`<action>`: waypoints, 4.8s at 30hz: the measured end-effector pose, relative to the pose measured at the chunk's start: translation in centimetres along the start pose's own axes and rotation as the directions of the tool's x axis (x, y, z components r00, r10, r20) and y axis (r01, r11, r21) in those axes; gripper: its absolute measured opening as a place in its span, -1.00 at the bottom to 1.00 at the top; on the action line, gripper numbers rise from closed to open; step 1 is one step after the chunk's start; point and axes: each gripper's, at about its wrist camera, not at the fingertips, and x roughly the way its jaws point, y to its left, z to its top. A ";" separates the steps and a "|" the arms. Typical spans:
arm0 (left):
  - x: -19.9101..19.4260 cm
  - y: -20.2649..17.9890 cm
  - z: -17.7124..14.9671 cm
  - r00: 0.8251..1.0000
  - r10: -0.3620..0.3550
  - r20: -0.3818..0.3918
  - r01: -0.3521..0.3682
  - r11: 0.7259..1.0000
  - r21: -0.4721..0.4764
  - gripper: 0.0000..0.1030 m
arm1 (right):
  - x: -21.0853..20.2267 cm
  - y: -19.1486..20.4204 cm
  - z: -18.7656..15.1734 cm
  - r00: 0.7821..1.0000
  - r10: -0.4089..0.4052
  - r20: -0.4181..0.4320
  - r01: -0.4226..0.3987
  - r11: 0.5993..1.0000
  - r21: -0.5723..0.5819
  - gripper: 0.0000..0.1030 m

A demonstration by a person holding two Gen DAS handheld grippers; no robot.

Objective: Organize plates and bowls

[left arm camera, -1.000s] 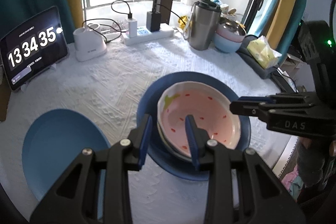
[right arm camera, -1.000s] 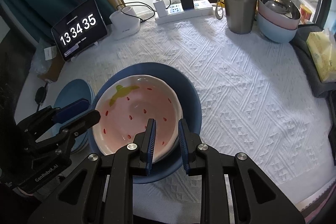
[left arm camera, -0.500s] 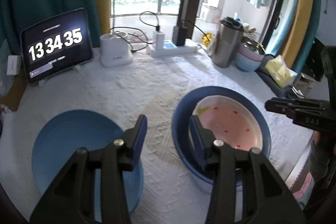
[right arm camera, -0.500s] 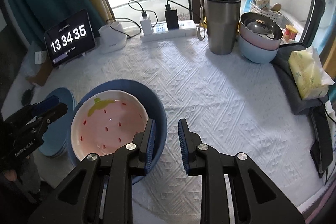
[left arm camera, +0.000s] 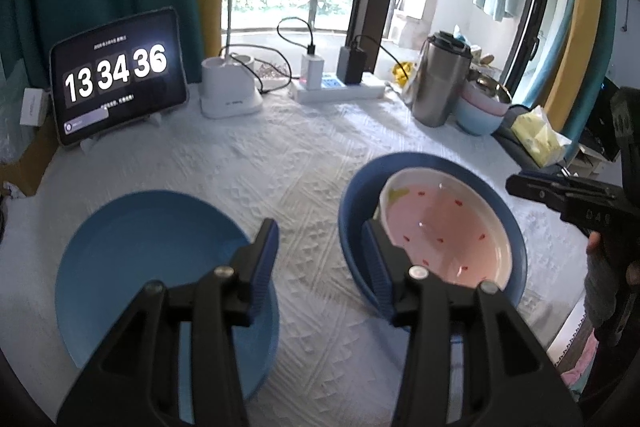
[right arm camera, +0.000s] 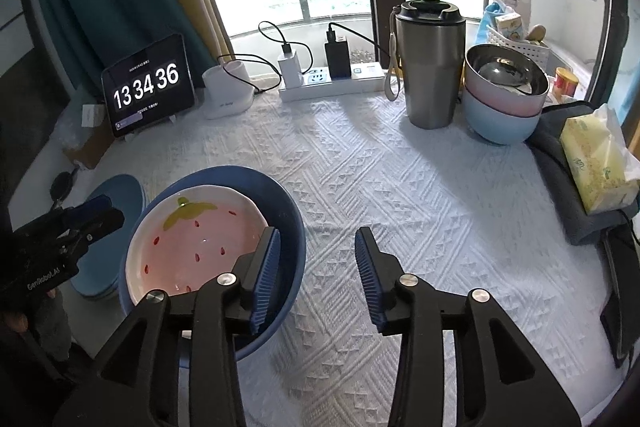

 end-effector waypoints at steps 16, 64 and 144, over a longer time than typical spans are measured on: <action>2.2 -2.0 -1.3 0.996 0.068 -0.061 -0.066 0.997 0.046 -0.08 | 2.6 -1.1 -1.1 0.999 0.001 -0.033 -0.001 1.000 -0.016 0.06; 2.4 -2.4 -2.5 0.998 -0.002 0.069 0.005 0.998 -0.055 -0.67 | 3.3 -0.1 -2.2 0.993 0.084 0.087 -0.092 0.992 0.092 -0.83; -6.6 9.8 -3.0 0.973 0.002 0.230 0.048 0.976 -0.210 -0.69 | 1.4 13.3 2.5 0.985 0.143 0.091 -0.143 0.990 -0.005 -0.84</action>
